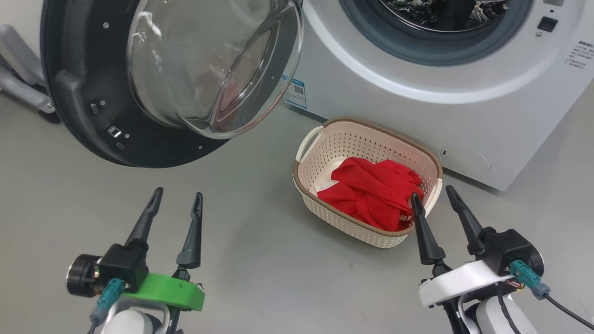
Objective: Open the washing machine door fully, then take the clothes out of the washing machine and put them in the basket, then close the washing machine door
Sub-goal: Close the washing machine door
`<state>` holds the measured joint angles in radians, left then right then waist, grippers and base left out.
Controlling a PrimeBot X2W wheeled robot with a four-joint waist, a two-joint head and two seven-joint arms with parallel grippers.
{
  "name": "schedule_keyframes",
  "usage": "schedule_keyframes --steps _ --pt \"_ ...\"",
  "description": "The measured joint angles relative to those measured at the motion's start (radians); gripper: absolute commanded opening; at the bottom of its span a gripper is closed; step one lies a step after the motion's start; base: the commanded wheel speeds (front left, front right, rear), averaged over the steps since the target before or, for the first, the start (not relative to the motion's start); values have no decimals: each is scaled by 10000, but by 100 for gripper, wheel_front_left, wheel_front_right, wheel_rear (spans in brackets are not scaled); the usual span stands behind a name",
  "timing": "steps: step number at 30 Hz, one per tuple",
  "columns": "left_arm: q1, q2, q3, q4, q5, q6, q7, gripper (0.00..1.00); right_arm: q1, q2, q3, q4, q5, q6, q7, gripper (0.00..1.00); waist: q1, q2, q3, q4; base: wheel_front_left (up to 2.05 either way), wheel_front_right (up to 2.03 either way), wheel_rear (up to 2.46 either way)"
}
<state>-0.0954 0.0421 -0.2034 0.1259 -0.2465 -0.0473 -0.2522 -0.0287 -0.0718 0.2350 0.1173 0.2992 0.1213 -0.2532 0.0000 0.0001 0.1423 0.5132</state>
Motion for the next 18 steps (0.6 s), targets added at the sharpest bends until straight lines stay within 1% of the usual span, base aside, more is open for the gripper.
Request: schedule_keyframes --steps 3,6,18 --pt "16 -4 291 -77 0 155 0 100 -134 19 313 100 0 4 2 100 0 0 -57 257 0 0 0" --pt "28 -4 422 -188 0 174 0 100 -247 19 449 178 0 4 4 100 0 0 -127 375 0 0 0" --pt "103 -6 546 -407 0 245 0 100 -493 10 686 370 33 6 8 100 0 0 -157 437 0 0 0"
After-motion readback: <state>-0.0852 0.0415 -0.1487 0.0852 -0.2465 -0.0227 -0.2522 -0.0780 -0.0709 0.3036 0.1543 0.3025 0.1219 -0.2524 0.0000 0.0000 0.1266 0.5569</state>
